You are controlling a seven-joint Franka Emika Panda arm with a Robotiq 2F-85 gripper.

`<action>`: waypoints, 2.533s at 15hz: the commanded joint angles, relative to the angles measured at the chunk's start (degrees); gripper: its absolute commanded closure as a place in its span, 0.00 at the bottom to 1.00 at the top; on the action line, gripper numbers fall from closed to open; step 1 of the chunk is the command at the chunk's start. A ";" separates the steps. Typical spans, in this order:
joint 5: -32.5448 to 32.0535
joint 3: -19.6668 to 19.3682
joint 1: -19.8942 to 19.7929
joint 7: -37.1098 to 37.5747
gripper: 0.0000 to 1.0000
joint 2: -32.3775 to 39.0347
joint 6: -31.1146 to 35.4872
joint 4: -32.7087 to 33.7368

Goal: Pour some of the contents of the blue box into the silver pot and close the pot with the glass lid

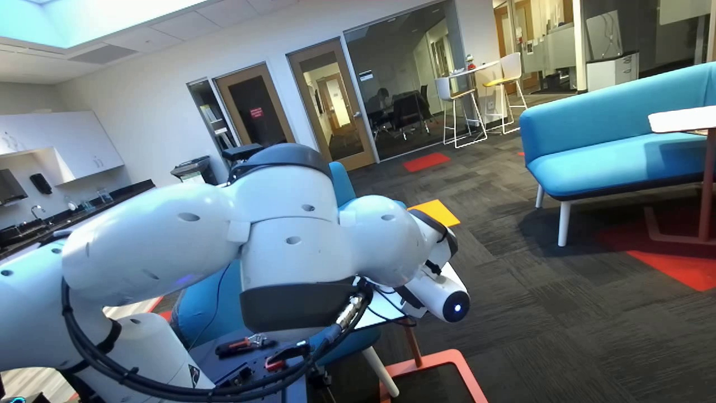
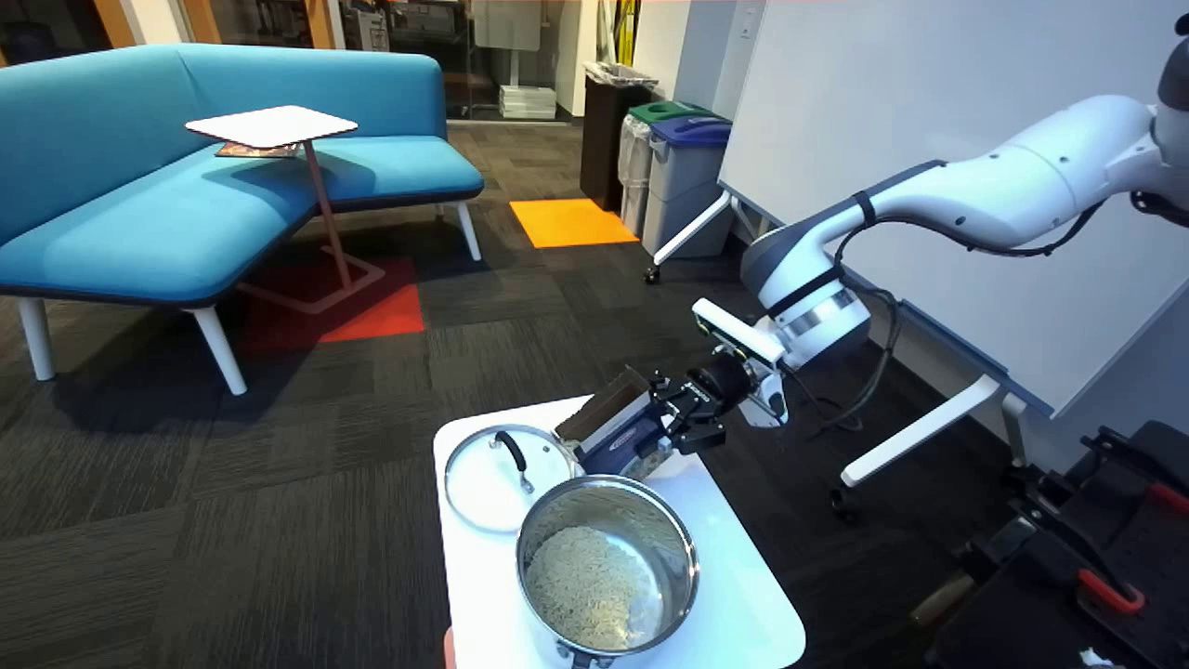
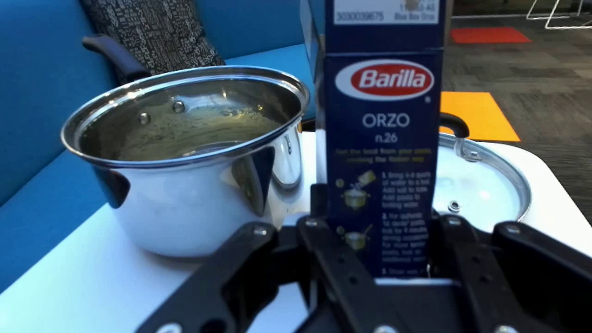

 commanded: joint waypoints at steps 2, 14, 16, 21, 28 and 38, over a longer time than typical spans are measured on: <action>13.81 -7.93 8.98 -4.47 0.83 -3.43 -8.22 6.22; 36.19 -30.76 33.84 -12.99 0.00 -21.94 -1.13 -0.70; 34.86 -33.45 37.42 -12.49 0.00 -26.83 1.20 -5.09; 32.04 -37.61 46.01 -9.70 0.00 -39.93 10.99 -17.41; 21.62 -42.23 61.32 10.51 0.00 -52.41 33.32 -31.83; 12.62 -60.92 87.83 24.47 0.00 -52.96 45.61 -42.66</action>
